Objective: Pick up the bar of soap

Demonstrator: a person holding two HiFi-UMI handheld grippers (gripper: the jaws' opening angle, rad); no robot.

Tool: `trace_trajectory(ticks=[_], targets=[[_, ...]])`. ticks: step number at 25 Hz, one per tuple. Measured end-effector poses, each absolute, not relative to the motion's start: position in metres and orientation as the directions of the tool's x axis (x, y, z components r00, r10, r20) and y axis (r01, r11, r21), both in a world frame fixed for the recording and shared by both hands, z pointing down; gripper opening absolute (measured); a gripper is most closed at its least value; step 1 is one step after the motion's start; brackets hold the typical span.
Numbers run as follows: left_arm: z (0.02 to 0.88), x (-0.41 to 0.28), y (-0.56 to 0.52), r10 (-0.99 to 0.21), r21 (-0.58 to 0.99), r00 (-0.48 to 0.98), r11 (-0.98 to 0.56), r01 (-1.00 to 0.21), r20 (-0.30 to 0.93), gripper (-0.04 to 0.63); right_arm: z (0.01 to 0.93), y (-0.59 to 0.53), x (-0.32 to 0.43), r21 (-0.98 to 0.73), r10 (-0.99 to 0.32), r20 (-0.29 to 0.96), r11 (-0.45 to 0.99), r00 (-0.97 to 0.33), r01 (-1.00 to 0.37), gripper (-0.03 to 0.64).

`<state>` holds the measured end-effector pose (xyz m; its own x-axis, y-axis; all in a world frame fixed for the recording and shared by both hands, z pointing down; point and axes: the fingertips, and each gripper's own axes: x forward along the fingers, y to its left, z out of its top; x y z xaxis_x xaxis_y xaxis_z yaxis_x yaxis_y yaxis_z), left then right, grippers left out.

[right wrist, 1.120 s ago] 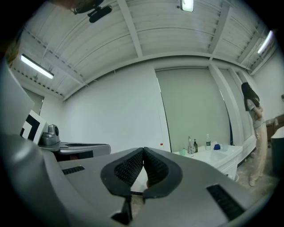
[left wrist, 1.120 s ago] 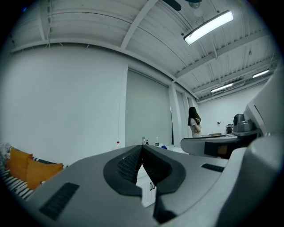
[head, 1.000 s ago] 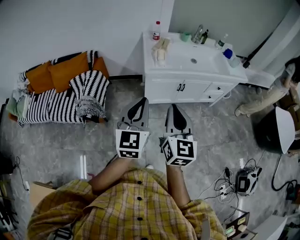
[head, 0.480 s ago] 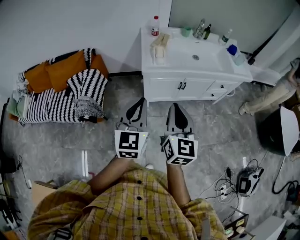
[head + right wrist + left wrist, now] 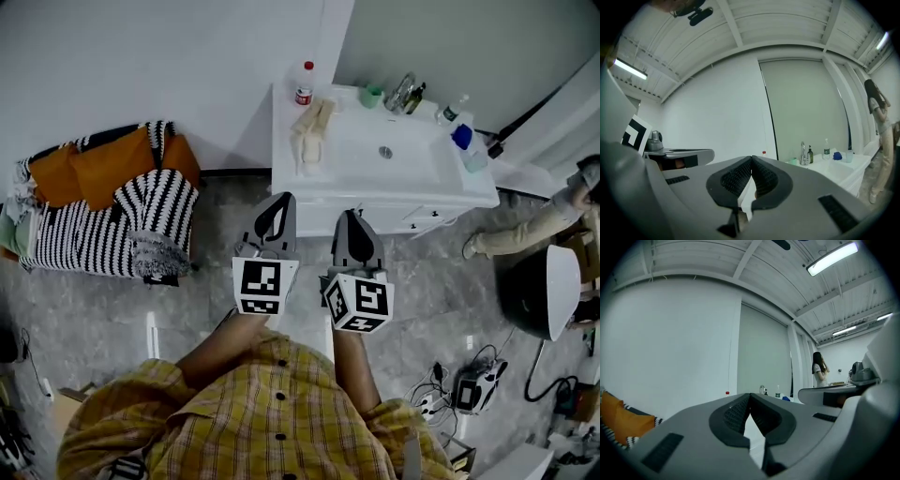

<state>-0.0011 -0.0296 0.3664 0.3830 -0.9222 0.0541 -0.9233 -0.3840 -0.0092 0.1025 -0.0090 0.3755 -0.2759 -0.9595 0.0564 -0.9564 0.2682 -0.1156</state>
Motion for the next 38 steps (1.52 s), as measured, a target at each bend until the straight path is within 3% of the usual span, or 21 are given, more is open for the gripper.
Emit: trace_trajectory(ticks=[11, 21, 38], targets=[[0.378, -0.018, -0.178, -0.906, 0.013, 0.414, -0.414, -0.910, 0.092, 0.011, 0.389, -0.150, 0.086, -0.107, -0.962, 0.130, 0.227, -0.240, -0.968, 0.018], [0.394, -0.025, -0.237, -0.904, 0.022, 0.409, -0.409, -0.912, 0.122, 0.011, 0.415, -0.215, 0.073, -0.106, -0.945, 0.202, 0.242, -0.259, -0.965, 0.018], [0.418, -0.005, -0.369, -0.923, -0.004, 0.324, -0.332, -0.943, 0.209, 0.011, 0.548, -0.353, 0.091, -0.183, -0.776, 0.543, 0.263, -0.321, -0.947, 0.020]])
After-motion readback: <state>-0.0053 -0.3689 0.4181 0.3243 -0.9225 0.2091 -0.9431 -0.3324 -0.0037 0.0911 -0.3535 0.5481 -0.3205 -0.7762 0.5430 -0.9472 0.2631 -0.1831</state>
